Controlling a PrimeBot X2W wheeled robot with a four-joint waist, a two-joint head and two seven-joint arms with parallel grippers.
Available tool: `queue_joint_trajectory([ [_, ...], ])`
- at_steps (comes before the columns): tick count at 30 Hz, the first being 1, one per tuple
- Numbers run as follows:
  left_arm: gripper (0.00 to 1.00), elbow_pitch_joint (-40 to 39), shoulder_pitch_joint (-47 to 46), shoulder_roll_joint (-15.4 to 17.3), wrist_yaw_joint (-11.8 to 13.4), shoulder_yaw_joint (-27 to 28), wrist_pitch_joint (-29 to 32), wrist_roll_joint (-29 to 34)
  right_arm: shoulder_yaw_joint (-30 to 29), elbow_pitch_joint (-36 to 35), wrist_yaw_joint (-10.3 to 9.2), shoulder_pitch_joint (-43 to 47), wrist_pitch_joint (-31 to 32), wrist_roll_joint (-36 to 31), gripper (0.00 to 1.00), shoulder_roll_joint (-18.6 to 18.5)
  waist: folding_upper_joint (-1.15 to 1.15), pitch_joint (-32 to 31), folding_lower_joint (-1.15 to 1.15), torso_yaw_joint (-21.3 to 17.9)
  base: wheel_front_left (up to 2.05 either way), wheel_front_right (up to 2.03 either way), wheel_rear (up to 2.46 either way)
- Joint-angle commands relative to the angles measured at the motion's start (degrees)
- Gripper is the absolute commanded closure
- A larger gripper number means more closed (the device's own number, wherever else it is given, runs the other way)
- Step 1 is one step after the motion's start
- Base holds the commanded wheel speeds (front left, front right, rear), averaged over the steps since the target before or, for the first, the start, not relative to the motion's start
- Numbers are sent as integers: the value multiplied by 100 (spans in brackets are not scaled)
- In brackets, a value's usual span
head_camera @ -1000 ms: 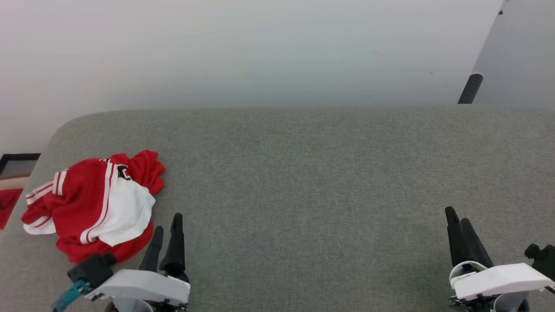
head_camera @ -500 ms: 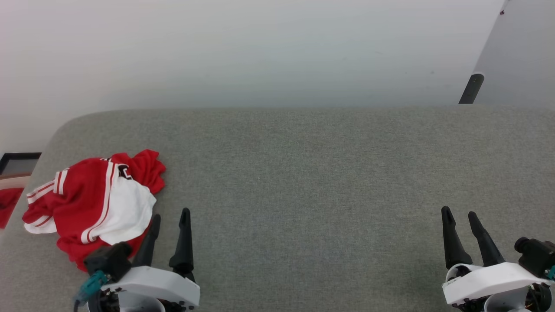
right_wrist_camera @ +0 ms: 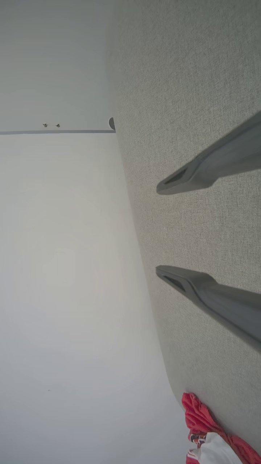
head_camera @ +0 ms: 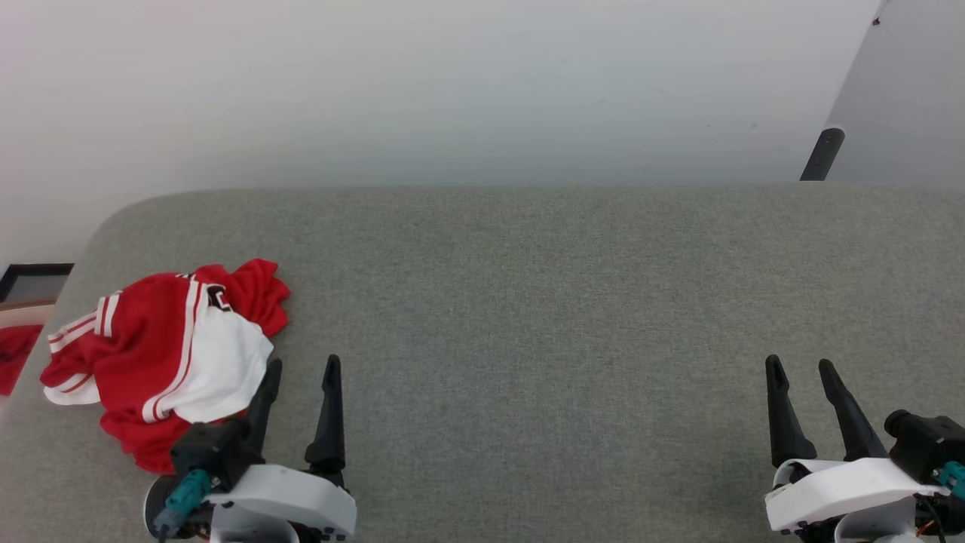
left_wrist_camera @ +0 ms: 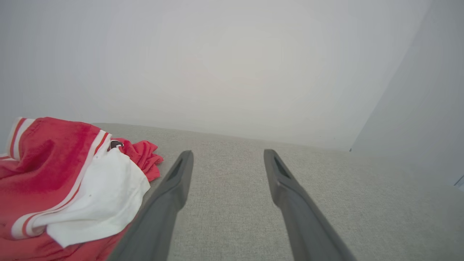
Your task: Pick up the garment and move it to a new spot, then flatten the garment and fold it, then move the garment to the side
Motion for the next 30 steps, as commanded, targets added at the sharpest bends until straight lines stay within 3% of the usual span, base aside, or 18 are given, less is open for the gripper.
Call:
queue_joint_trajectory([
  [1,0,-56,-27,30,19,-13,-37,122,7,-52,3,-123,-44,-115,0,5,0,-1,0,1,0,0,0],
  [16,0,-154,-36,57,49,-61,-221,820,51,-88,4,-109,-234,-844,0,23,0,-4,0,18,0,0,0],
  [30,0,-75,-72,-13,-95,72,-372,1258,98,-96,4,-133,-378,-1438,0,15,0,-25,0,62,0,0,0],
])
